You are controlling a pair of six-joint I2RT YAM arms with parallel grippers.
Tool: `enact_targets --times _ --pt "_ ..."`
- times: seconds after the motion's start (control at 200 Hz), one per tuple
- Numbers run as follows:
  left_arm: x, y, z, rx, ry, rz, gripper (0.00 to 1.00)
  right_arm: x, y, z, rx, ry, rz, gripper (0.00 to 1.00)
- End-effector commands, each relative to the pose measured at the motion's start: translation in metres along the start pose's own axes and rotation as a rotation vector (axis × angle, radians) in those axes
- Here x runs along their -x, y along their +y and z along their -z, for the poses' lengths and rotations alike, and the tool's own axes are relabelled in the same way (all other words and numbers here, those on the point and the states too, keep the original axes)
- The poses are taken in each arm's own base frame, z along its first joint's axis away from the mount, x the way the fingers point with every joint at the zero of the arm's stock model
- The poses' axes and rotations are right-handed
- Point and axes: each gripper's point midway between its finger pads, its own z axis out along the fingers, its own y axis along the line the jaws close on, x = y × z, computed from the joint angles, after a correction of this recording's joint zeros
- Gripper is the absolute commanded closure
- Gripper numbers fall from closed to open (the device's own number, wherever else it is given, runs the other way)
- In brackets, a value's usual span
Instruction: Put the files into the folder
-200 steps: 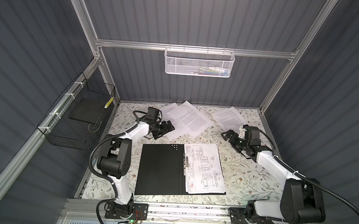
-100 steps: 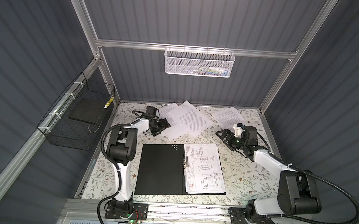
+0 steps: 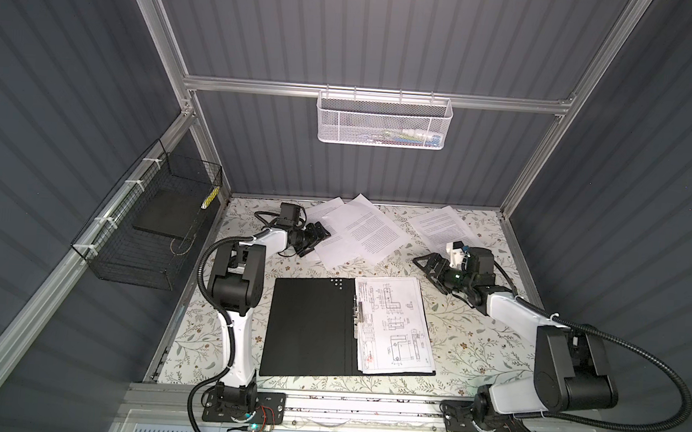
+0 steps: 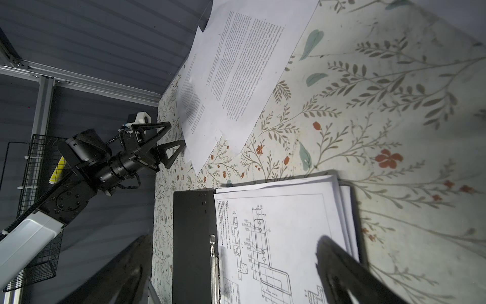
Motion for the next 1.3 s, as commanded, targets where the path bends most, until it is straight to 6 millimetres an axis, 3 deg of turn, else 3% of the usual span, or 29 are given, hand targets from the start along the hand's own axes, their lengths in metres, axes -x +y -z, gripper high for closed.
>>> enact_targets --times 0.0,0.395,0.425,0.655,0.9,1.296 --pt "0.005 0.004 -0.004 -0.011 0.0 0.026 0.13 -0.007 -0.002 -0.003 0.014 0.027 -0.011 0.02" --pt "0.006 0.02 -0.012 -0.043 -0.001 0.085 0.14 -0.013 -0.007 -0.006 0.024 0.045 -0.039 0.03" --pt "-0.005 0.031 -0.015 -0.032 0.02 0.107 0.14 -0.013 -0.007 -0.006 0.025 0.046 -0.038 0.03" --pt "-0.005 0.038 -0.021 -0.133 -0.013 0.155 0.19 -0.014 -0.007 -0.006 0.027 0.049 -0.039 0.03" --pt "0.004 0.021 -0.03 -0.313 -0.053 0.147 0.24 -0.016 -0.007 -0.008 0.048 0.061 -0.051 0.04" --pt "0.012 -0.001 -0.044 -0.428 -0.024 0.119 0.24 -0.016 -0.008 -0.015 0.08 0.075 -0.085 0.05"
